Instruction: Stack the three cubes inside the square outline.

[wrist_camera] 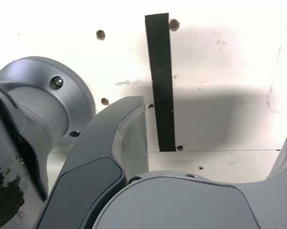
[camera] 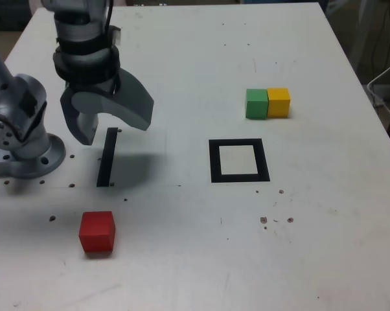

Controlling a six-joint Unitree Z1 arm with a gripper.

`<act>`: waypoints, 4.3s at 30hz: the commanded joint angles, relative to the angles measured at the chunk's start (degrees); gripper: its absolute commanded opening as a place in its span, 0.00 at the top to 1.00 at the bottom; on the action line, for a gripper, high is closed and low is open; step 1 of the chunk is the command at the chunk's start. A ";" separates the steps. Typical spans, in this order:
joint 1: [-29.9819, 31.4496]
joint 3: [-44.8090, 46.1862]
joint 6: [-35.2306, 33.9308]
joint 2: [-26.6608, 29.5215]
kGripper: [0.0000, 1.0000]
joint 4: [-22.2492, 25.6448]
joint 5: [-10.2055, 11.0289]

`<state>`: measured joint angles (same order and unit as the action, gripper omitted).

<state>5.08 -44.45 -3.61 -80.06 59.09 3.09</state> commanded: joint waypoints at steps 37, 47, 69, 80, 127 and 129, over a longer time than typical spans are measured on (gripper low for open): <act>1.16 8.11 -0.79 12.59 0.01 11.64 -4.61; 1.16 7.76 -4.03 13.41 0.01 12.87 -6.60; 18.78 2.02 -19.23 6.72 0.01 5.85 -10.21; 22.93 0.41 -23.93 4.51 0.01 4.11 -11.06; 40.80 -8.40 -45.61 -15.85 0.22 -5.65 -9.72; 40.80 -8.58 -45.54 -16.18 0.24 -5.97 -9.59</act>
<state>45.80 -52.79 -49.24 -95.86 53.32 -6.63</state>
